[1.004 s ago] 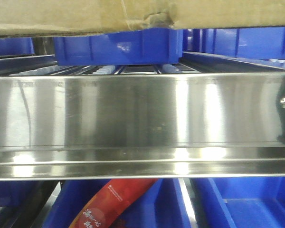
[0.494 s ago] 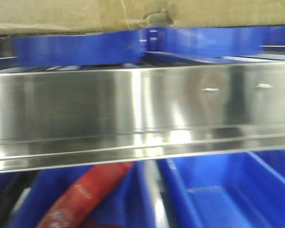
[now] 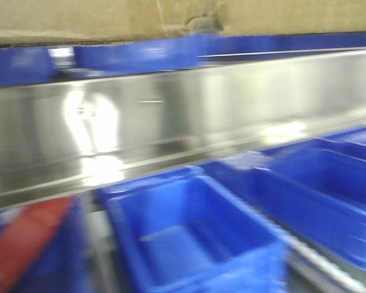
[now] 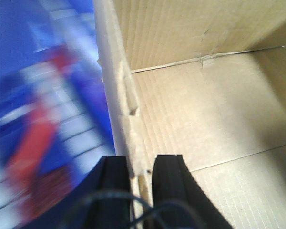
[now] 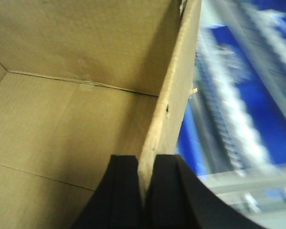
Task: Grab carton from right shelf to conveyor
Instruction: 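Hold the carton with both grippers while driving toward the conveyor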
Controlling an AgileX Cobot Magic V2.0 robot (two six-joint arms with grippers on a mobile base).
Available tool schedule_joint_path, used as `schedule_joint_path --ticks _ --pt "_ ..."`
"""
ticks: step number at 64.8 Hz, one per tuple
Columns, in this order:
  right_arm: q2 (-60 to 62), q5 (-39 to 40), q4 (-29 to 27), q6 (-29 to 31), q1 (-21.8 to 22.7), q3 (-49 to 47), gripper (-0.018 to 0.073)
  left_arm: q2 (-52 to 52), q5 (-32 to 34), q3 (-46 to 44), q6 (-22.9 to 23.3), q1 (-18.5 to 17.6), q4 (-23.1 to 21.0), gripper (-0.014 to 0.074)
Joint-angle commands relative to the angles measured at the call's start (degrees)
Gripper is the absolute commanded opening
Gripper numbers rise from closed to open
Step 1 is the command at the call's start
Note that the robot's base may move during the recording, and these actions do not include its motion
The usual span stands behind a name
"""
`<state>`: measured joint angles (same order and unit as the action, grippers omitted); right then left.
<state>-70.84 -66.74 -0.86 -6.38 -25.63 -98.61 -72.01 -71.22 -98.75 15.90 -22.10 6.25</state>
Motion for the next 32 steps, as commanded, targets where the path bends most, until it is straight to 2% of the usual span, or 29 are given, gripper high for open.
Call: schedule_joint_path --ticks 1,32 --pt "0.64 2.74 2.63 0.86 0.31 -0.1 -0.0068 1.04 1.26 -0.3 -0.33 -0.32 -0.55 -0.0006" --pt "0.64 2.74 2.63 0.86 0.31 -0.1 -0.0068 1.04 1.26 -0.3 -0.33 -0.32 -0.55 -0.0006"
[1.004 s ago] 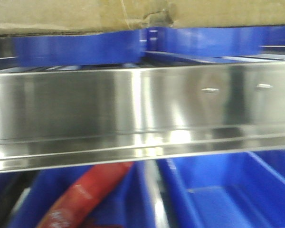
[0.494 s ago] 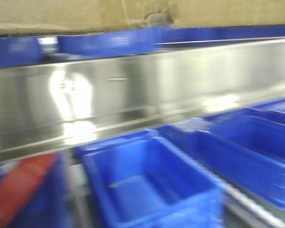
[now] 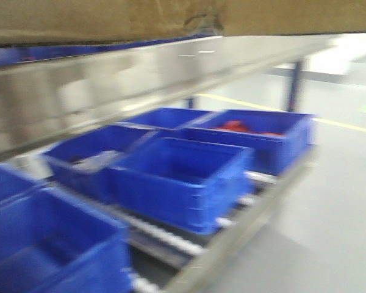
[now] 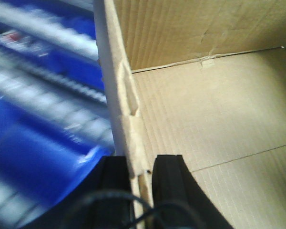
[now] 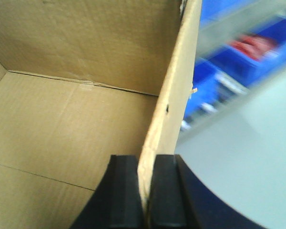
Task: Grab carton from right shelf to conveyor
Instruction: 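Hold the carton with both grippers while driving toward the conveyor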
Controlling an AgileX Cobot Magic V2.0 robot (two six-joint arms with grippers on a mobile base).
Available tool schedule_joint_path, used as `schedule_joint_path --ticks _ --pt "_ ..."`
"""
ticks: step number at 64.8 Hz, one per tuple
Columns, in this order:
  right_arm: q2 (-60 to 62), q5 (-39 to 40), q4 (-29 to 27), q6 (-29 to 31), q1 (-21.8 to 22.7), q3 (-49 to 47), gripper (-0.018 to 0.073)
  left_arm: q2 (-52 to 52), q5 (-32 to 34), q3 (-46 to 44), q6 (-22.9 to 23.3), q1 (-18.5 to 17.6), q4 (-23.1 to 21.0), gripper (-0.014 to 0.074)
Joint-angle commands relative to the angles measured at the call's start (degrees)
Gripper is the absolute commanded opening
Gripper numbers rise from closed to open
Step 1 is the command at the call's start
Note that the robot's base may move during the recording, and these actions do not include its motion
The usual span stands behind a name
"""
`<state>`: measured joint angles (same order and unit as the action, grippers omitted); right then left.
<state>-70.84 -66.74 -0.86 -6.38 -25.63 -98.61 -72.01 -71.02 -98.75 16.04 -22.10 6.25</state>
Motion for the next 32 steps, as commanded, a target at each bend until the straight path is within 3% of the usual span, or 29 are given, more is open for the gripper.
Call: schedule_joint_path --ticks 1,32 --pt "0.64 2.74 2.63 0.86 0.31 -0.1 -0.0068 1.04 1.05 -0.3 -0.47 -0.32 -0.55 -0.0006" --pt "0.64 2.74 2.63 0.86 0.31 -0.1 -0.0068 1.04 1.05 -0.3 -0.47 -0.32 -0.55 -0.0006"
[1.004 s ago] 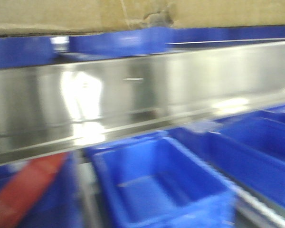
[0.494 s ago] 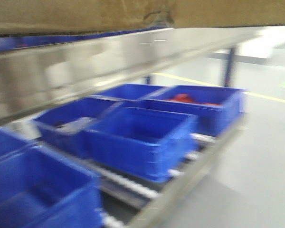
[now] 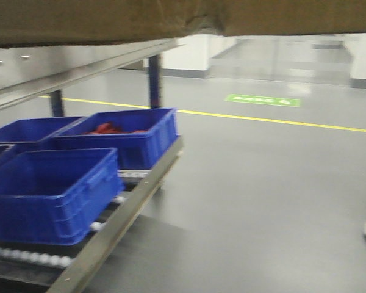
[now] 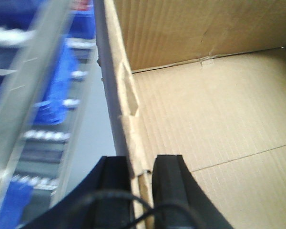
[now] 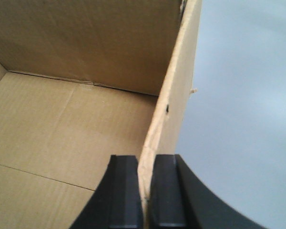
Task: Grab carton from right shelf to conveyor
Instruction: 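Hold the carton with both grippers while driving toward the conveyor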
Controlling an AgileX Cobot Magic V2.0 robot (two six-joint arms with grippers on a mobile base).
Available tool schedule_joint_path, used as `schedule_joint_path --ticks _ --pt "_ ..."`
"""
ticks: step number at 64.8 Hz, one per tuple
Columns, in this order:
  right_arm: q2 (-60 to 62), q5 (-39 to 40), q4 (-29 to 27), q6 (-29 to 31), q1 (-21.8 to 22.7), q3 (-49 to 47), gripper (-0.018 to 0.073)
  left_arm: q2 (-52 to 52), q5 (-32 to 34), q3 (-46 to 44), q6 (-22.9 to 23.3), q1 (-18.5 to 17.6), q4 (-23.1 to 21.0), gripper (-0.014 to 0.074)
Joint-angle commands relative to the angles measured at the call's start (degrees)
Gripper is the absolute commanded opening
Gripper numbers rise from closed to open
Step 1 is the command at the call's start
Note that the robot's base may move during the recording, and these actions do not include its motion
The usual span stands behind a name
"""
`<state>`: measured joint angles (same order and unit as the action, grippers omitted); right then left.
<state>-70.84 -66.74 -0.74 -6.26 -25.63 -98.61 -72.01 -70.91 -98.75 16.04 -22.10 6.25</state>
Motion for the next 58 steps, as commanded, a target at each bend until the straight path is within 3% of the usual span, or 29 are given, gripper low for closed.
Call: schedule_joint_path --ticks 1,58 --pt "0.64 2.74 2.51 0.74 0.31 -0.1 -0.0068 1.04 0.94 -0.3 -0.47 -0.32 -0.55 -0.0006" --pt "0.64 2.74 2.51 0.74 0.31 -0.1 -0.0068 1.04 0.94 -0.3 -0.47 -0.32 -0.55 -0.0006"
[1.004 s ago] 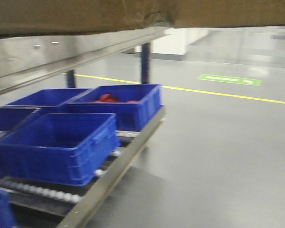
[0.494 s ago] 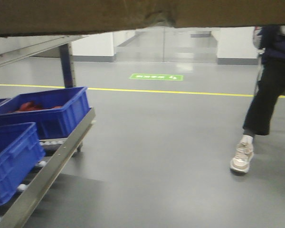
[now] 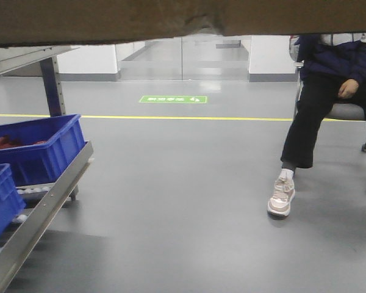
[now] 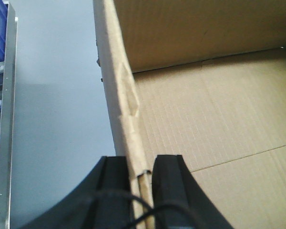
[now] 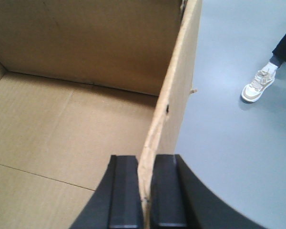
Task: Grab carton from right shelf to conveyor
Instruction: 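Hold the carton with both grippers while driving toward the conveyor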
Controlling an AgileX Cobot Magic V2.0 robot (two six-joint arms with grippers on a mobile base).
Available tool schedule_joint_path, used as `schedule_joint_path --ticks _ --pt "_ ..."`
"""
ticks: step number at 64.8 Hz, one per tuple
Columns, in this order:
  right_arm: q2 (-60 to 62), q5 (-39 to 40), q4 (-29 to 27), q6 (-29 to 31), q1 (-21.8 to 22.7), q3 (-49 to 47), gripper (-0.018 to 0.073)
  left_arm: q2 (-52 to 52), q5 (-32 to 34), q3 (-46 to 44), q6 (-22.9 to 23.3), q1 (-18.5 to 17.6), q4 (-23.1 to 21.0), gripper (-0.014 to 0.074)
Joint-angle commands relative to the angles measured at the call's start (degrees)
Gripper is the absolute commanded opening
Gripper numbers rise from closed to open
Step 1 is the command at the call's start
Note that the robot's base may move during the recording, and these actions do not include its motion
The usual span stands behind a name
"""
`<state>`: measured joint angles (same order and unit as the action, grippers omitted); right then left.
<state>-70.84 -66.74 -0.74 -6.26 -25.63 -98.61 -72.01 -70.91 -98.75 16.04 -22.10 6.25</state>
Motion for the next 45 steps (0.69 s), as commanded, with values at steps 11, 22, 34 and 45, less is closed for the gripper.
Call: schedule_joint_path --ticks 11,22,34,45 --pt "0.64 2.74 2.51 0.74 0.31 -0.1 -0.0068 1.04 0.94 -0.3 -0.47 -0.32 -0.55 -0.0006" --pt "0.64 2.74 2.51 0.74 0.31 -0.1 -0.0068 1.04 0.94 -0.3 -0.47 -0.32 -0.55 -0.0006" --pt "0.64 2.74 2.51 0.74 0.31 -0.1 -0.0068 1.04 0.94 -0.3 -0.47 -0.32 -0.55 -0.0006" --pt "0.64 2.74 2.51 0.74 0.31 -0.1 -0.0068 1.04 0.94 -0.3 -0.47 -0.32 -0.55 -0.0006"
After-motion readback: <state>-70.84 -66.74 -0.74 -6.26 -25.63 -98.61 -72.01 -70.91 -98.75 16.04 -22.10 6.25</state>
